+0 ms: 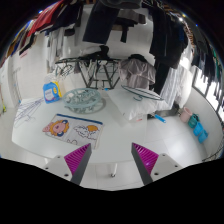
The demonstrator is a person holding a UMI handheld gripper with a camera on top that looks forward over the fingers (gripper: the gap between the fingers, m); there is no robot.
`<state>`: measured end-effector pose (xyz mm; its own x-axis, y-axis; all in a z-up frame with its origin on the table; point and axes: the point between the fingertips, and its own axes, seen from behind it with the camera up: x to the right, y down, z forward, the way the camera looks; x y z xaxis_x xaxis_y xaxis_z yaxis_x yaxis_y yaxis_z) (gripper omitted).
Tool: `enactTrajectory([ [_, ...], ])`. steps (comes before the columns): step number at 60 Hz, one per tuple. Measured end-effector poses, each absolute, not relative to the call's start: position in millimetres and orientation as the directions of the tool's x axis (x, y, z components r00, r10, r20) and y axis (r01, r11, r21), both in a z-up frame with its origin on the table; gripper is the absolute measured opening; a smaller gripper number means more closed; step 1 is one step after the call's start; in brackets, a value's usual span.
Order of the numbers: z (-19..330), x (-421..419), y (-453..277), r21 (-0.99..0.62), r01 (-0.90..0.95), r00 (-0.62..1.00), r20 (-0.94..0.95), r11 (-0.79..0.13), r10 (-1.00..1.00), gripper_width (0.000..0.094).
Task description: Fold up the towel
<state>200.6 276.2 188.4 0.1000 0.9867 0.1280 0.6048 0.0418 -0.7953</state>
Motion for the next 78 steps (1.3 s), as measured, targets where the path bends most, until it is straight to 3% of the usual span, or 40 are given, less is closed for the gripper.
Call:
enactTrajectory([
  [13, 191, 181, 217, -0.789, 0.607, 0.032, 0.138, 0.090, 0.990, 0.0847],
  [43, 139, 107, -2, -0.790, 0.596, -0.123, 0.091, 0.147, 0.988, 0.0852],
  [62, 86, 9, -90, -0.822, 0.563, -0.092, 0.035, 0.081, 0.995, 0.0851],
  [78, -9, -63, -93, -0.775, 0.630, -0.026, 0.042, 0.049, 0.999, 0.0845],
])
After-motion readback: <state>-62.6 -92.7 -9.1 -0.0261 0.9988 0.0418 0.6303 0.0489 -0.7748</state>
